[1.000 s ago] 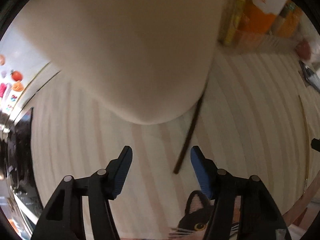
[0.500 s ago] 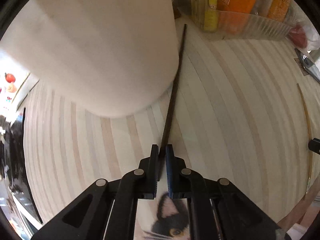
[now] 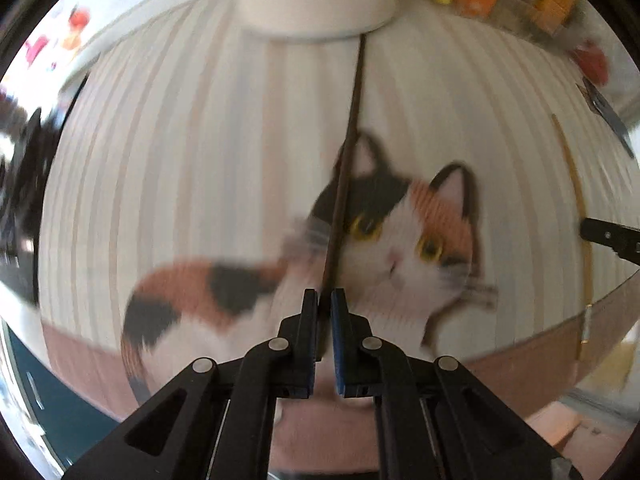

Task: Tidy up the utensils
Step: 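Lift both chopsticks and carry them over the cream holder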

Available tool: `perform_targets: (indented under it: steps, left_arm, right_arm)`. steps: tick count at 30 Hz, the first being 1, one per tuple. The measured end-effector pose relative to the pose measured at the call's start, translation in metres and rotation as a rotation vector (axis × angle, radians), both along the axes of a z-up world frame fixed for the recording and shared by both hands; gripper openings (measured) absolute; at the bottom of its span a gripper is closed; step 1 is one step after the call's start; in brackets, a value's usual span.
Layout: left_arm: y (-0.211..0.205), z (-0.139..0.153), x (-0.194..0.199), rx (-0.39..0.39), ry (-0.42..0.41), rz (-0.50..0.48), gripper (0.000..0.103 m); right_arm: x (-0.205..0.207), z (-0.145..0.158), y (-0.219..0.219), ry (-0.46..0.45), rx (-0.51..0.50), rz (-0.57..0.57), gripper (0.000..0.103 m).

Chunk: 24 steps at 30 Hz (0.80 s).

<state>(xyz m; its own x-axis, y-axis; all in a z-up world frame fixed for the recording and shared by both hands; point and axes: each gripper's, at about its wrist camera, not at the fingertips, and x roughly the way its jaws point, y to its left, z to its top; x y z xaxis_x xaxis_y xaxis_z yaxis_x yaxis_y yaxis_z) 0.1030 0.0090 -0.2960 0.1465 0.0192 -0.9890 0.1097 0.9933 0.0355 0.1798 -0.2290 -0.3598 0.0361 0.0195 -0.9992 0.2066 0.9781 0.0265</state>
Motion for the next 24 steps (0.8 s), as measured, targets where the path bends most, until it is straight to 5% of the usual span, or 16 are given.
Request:
perform_targets:
  steps: [10,14,24]
  left_arm:
    - [0.04,0.011,-0.02,-0.117,0.027,0.057,0.007]
    - [0.036,0.031,0.013,-0.124,-0.005,0.049,0.022]
    - [0.003,0.024,0.09,0.045,-0.019,-0.041,0.025]
  right_arm:
    - [0.009,0.0,0.05,0.054,-0.019,0.063,0.008]
    - [0.024,-0.005,0.038,0.088,0.021,0.054,0.008]
    - [0.041,-0.017,0.026,0.058,0.002,0.099,0.007]
